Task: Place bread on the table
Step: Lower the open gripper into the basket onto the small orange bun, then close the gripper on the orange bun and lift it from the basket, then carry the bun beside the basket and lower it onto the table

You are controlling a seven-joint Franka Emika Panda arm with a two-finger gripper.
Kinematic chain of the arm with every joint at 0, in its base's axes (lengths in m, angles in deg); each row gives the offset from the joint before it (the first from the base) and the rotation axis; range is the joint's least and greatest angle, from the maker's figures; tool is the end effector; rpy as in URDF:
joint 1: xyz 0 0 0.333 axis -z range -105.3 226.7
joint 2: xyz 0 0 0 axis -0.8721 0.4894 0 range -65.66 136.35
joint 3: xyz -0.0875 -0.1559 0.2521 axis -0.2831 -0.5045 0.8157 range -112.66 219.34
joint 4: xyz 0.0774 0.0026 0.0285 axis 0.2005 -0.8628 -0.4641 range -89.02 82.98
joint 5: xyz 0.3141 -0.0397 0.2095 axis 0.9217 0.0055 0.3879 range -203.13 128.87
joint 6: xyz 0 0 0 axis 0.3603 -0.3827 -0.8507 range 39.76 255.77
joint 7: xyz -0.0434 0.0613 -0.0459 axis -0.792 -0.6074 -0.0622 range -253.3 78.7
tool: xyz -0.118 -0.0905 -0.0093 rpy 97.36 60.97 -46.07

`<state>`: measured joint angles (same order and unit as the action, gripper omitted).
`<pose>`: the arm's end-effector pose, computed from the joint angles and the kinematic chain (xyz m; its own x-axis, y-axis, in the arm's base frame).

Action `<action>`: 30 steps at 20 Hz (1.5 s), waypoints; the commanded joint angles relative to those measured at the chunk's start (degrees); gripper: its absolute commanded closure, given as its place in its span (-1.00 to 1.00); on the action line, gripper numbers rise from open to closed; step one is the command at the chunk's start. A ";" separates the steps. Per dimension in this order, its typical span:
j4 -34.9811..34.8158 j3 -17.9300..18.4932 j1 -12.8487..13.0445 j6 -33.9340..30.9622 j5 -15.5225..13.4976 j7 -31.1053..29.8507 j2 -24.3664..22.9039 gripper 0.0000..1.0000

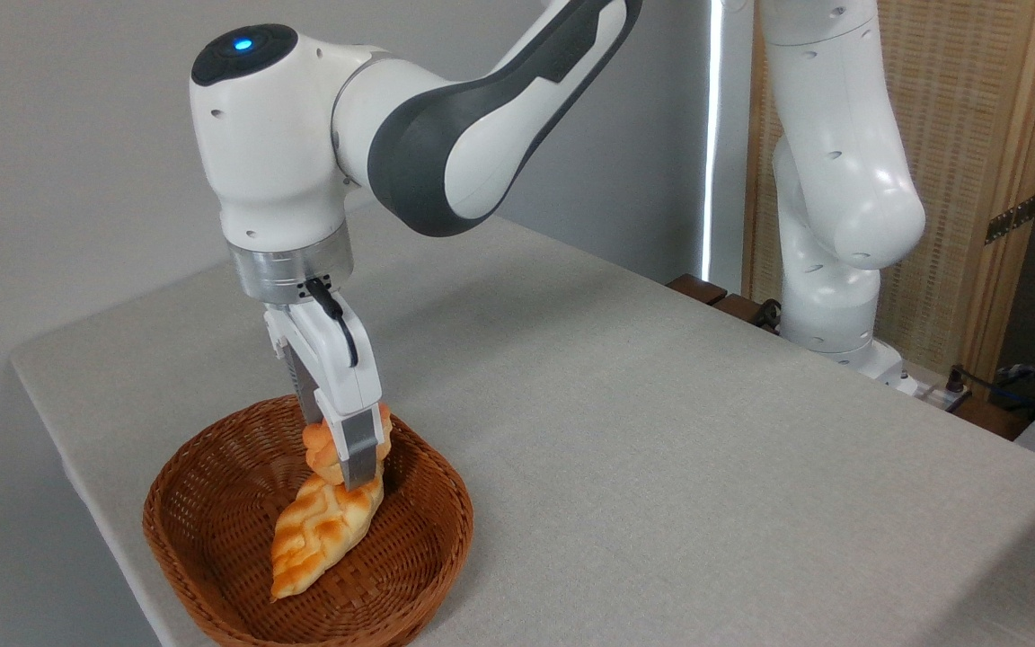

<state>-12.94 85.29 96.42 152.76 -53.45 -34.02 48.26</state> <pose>0.6031 -0.0867 0.4179 0.6170 -0.7765 0.1280 -0.7867 -0.6128 0.0744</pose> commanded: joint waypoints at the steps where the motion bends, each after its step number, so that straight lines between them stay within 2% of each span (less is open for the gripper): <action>1: 0.07 -0.04 -0.56 0.33 -0.55 1.03 0.09 0.03; 2: 0.08 -0.04 -0.65 0.33 -0.55 1.12 0.09 0.29; 4: -0.01 -0.04 -0.74 0.33 -0.46 1.30 0.09 0.43; 15: 0.34 0.57 -0.83 0.06 -0.81 0.51 -0.87 0.42; 20: 0.51 1.54 -1.89 -1.52 -0.73 -1.68 -6.23 0.39; 24: 0.16 1.54 -1.89 -7.92 -0.20 -3.80 -9.65 0.35; 27: -0.80 1.45 -1.80 -12.67 2.34 -6.43 -12.38 0.30; 30: -5.79 0.66 -1.36 -13.39 4.45 -7.66 -15.45 0.23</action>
<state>-13.09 86.70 94.29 139.97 -51.54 -39.37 37.07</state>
